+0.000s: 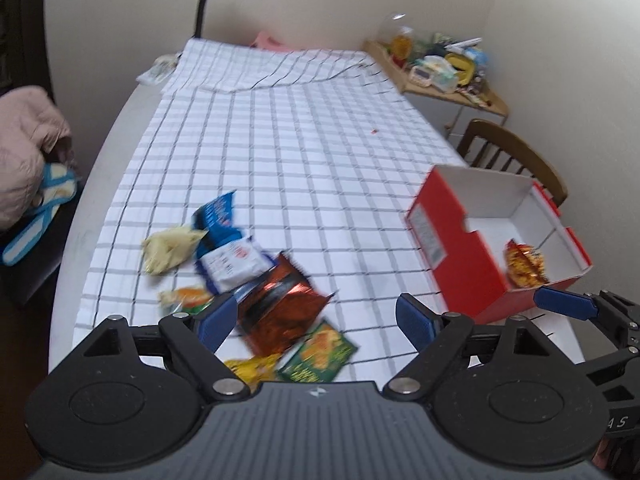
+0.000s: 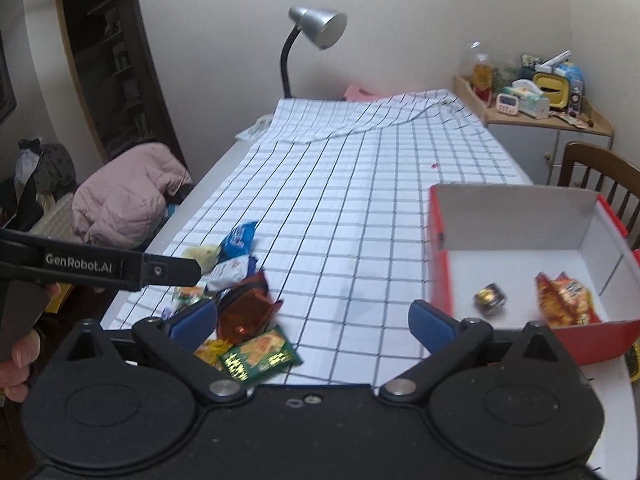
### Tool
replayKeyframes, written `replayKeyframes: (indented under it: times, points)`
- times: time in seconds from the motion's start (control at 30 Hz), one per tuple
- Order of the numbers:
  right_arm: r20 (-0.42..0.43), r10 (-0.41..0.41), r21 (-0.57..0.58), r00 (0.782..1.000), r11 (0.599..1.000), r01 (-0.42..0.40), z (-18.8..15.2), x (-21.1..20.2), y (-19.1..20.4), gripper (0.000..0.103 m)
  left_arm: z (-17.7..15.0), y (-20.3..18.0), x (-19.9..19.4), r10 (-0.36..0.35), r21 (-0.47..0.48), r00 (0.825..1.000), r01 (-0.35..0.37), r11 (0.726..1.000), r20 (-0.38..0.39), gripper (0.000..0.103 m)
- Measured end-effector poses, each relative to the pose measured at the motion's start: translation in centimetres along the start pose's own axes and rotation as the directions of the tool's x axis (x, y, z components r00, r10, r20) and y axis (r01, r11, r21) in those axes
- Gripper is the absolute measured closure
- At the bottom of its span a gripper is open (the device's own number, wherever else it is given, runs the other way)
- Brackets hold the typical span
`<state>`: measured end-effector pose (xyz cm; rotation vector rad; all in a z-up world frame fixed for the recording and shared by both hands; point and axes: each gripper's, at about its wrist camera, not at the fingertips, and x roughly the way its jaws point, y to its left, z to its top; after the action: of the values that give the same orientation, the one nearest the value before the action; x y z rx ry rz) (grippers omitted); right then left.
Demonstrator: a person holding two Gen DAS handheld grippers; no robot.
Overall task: Organize snacks
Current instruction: 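Move both tools back over the snack pile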
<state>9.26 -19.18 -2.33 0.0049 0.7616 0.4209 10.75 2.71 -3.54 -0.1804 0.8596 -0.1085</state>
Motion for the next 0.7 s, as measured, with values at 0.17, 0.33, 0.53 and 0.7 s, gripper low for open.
replayKeyframes:
  times: [0.17, 0.33, 0.53, 0.7]
  points:
    - [-0.048, -0.008, 0.004, 0.999, 1.0, 0.008, -1.0, 2.8, 1.1, 0.001, -1.8, 2.6, 1.8, 0.054, -0.024, 0.998, -0.055, 0.998, -0.041, 0.016]
    - [-0.097, -0.025, 0.037, 0.995, 0.999, 0.029, -1.7, 5.4, 1.3, 0.001, -3.5, 4.4, 3.9, 0.125, -0.007, 0.99, -0.126, 0.992, -0.06, 0.016]
    - [-0.165, -0.056, 0.077, 0.985, 0.995, 0.069, -2.5, 8.5, 1.6, 0.001, -5.2, 5.5, 6.0, 0.155, 0.001, 0.983, -0.156, 0.988, -0.101, 0.016]
    - [-0.22, -0.09, 0.103, 0.971, 0.988, 0.115, -3.0, 11.4, 2.4, 0.002, -6.3, 6.4, 6.6, 0.162, -0.021, 0.98, -0.165, 0.986, -0.115, 0.016]
